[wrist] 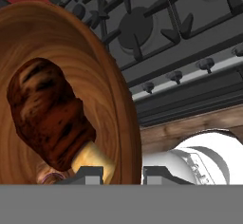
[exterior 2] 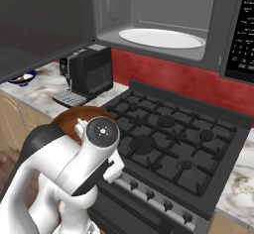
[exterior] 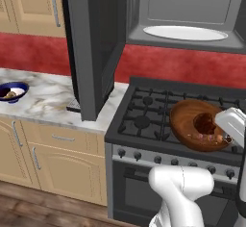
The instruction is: Place the bowl containing the steak and kebab skewer in the microwave. Close the microwave door and press the start button to microwave the meal.
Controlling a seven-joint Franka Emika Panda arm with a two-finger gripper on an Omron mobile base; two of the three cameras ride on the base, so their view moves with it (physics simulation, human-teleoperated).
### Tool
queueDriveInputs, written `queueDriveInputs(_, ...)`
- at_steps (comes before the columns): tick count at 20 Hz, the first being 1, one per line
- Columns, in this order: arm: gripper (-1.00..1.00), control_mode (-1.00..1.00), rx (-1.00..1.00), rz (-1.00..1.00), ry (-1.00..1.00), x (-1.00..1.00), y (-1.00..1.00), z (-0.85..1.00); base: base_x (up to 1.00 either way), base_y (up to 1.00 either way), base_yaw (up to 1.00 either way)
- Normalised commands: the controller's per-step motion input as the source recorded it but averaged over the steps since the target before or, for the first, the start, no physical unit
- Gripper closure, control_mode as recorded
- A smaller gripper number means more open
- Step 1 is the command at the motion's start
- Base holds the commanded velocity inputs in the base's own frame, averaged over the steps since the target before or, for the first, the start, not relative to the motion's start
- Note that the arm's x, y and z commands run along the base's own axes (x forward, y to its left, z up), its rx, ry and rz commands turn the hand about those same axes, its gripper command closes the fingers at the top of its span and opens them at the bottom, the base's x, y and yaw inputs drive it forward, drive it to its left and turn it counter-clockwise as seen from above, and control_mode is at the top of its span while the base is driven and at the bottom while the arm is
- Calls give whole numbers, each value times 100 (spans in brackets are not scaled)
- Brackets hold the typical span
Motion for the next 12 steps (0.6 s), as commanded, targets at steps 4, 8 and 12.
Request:
queueDriveInputs(4, 100, -100, 0, 0, 0, 0, 0, 3, 0, 0, 0)
queueDriveInputs(8, 100, -100, 0, 0, 0, 3, 0, 0, 0, 0, 0)
queueDriveInputs(12, 100, -100, 0, 0, -4, 0, -7, 33, 0, 0, 0)
